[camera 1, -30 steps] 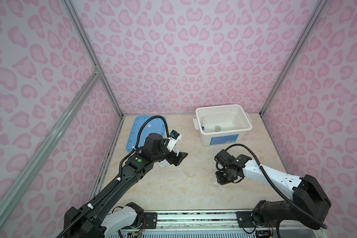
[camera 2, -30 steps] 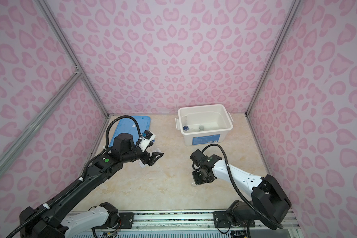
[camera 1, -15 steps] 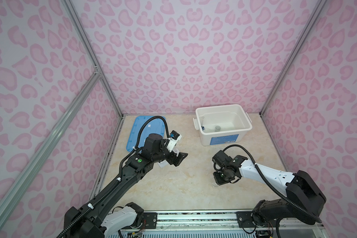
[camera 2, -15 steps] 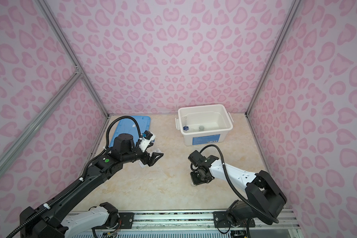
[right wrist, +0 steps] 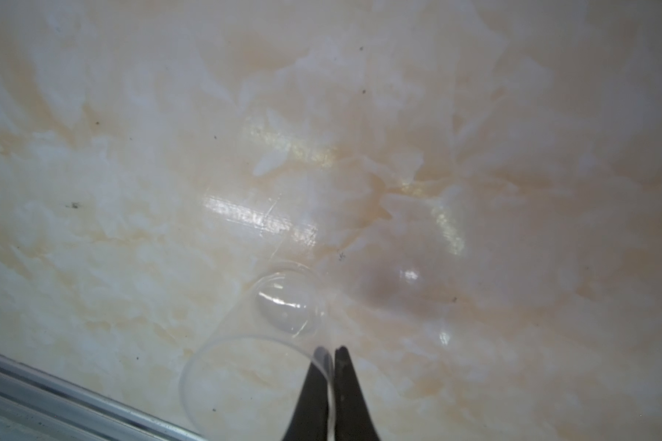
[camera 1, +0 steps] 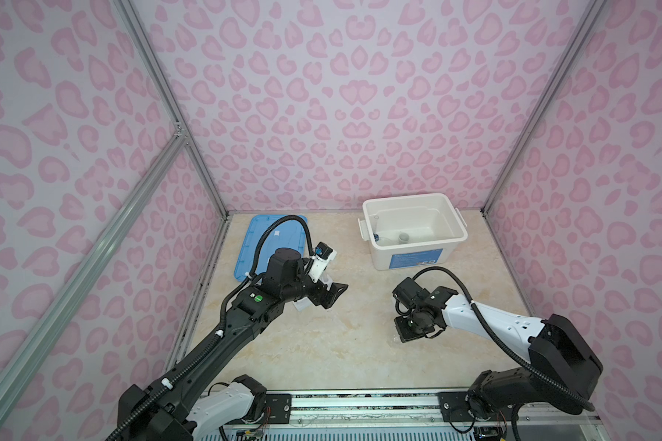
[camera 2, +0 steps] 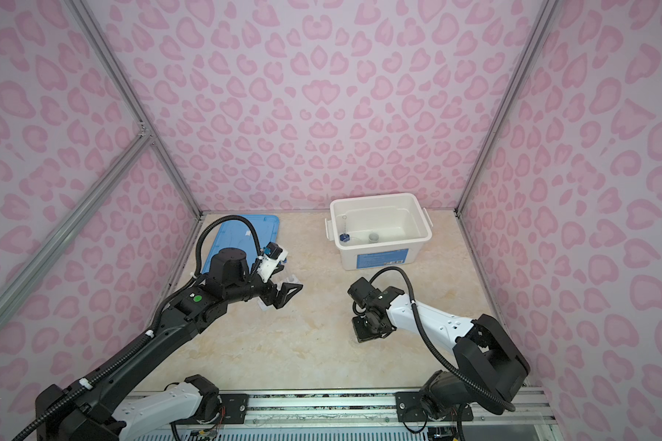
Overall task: Organize the chemistry lab equipment
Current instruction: 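Lower the right gripper onto the clear cup rim and close it, then lift the clear cup with the right gripper and carry it over the bin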
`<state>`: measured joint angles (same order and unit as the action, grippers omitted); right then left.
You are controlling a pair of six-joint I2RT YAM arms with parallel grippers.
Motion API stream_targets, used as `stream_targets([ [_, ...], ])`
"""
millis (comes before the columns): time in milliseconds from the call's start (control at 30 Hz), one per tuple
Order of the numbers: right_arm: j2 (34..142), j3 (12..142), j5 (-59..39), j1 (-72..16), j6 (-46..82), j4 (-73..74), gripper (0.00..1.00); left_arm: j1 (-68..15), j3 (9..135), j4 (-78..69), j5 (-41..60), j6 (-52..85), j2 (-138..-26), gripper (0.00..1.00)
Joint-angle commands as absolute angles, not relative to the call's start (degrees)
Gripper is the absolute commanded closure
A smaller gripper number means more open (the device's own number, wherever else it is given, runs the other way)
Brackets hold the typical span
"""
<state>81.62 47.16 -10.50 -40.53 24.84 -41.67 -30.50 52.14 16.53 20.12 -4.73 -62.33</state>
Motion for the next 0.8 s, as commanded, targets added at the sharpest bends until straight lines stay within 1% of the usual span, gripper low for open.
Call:
stream_targets([
  [0,81.9,47.4,-9.6,-40.7,24.9,-42.2,0.95,-30.5,52.0,14.9,20.3,-5.2,-62.0,0.06],
  [333,82.1,49.9,-9.5,-40.8,23.4,-45.2,0.97,-30.5,52.0,15.2,20.3,-5.2,-62.1,0.06],
  [567,81.8,57.5,-7.1,-39.3,19.5,-53.3,0.97,-30.5,51.9,15.2,19.8,-5.3,-61.7,0.06],
  [767,80.6,64.8,-8.1,-34.9,14.0,-59.0,0.97,-30.5,51.9,15.3,19.1,-5.5,-61.0,0.06],
])
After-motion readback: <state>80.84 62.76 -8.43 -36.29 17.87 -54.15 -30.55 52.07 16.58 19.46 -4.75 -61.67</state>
